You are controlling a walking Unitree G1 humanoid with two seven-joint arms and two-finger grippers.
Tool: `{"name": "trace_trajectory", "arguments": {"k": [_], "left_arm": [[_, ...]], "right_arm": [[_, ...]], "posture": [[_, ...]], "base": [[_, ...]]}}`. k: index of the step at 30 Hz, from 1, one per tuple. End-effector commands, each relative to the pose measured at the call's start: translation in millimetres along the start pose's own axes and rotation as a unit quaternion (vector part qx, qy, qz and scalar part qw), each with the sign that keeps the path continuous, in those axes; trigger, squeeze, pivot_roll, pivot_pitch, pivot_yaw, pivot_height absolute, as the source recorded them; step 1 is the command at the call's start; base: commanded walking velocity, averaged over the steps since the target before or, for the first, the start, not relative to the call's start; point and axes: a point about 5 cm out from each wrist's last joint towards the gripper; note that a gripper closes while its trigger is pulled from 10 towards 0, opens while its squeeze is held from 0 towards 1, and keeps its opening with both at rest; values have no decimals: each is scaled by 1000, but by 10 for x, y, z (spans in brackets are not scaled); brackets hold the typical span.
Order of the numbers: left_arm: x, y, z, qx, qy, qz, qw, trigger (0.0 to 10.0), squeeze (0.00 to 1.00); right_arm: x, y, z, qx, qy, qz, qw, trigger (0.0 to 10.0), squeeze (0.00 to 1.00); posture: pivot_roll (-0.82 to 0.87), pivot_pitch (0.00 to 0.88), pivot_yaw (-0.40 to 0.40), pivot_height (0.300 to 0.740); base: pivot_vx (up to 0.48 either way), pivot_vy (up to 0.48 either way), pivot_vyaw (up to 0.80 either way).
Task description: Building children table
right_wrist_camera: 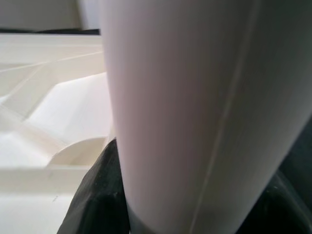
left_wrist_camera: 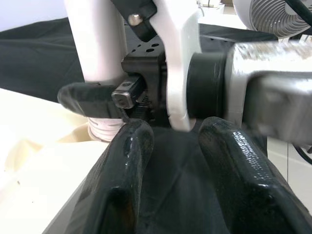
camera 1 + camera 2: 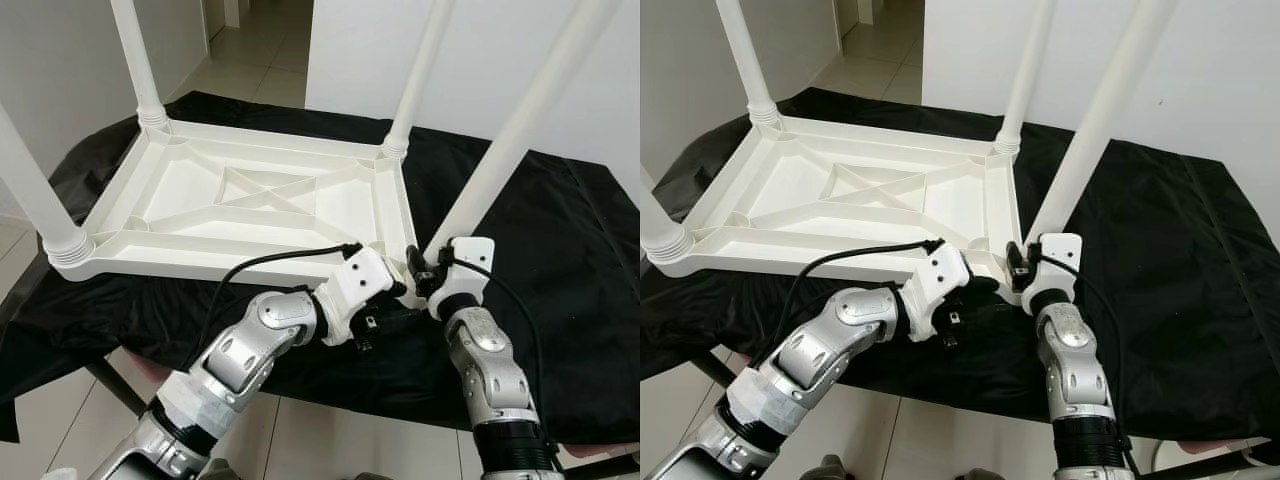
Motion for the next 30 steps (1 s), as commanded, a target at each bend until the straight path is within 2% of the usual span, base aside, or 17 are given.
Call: {"name": "trace_trajectory", "arguments": {"k": [1,3,8,12,13,15,16,19,22,27,28,30], "left_arm": [[-3,-16,-43,0,-29,10,1000,10000,0],[-7,-19,-52,0,-31,10,999,10000,0],[-13,-25,-62,2,-30,9,999,10000,0],[-16,-30,-66,2,-31,10,999,10000,0],[-17,-29,-65,2,-31,9,999,10000,0],[-17,-28,-64,1,-31,9,999,10000,0],[-20,-25,-62,1,-31,8,999,10000,0],[-22,-23,-60,1,-30,8,1000,10000,0],[-25,-23,-62,1,-30,7,1000,10000,0],[-26,-30,-66,2,-32,8,999,10000,0],[-19,-40,-66,2,-33,10,999,10000,0],[-12,-49,-63,1,-33,12,999,10000,0]], "right_arm": [[43,-168,-63,13,-20,43,999,10000,0],[102,-144,41,10,-70,43,997,10000,0],[113,-89,150,-14,-58,35,998,10000,0],[110,-53,159,-17,-46,25,998,10000,0],[110,-42,164,-19,-41,22,999,10000,545],[118,-28,174,-20,-43,24,999,10000,545],[122,-16,183,-24,-42,24,999,10000,976],[126,1,182,-26,-37,18,999,10000,1000],[136,23,153,-35,-29,9,999,10000,1000],[109,52,-36,-38,13,-23,999,10000,1000],[100,46,-93,-32,33,-30,998,10000,0],[93,41,-148,-23,52,-37,998,10000,0]], "posture": [[63,0,-81,740],[68,0,-86,740],[67,0,-91,740],[68,0,-93,740],[68,0,-93,740],[68,0,-93,740],[67,0,-95,740],[67,0,-96,740],[65,0,-95,740],[60,0,-92,740],[60,0,-92,740],[59,0,-92,740]], "base": [[0,0,0],[0,0,0],[0,0,0],[0,0,0],[0,0,0],[0,0,0],[0,0,0],[0,0,0],[0,0,0],[0,0,0],[0,0,0],[0,0,0]]}}
Point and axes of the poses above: a point about 5 cm out from each wrist's last joint towards the gripper, its own x axis pointing back from the gripper into the wrist, its own y axis along the axis of the wrist's last joint, z = x × y, and after that the axes turned 10 degrees about x, right-handed
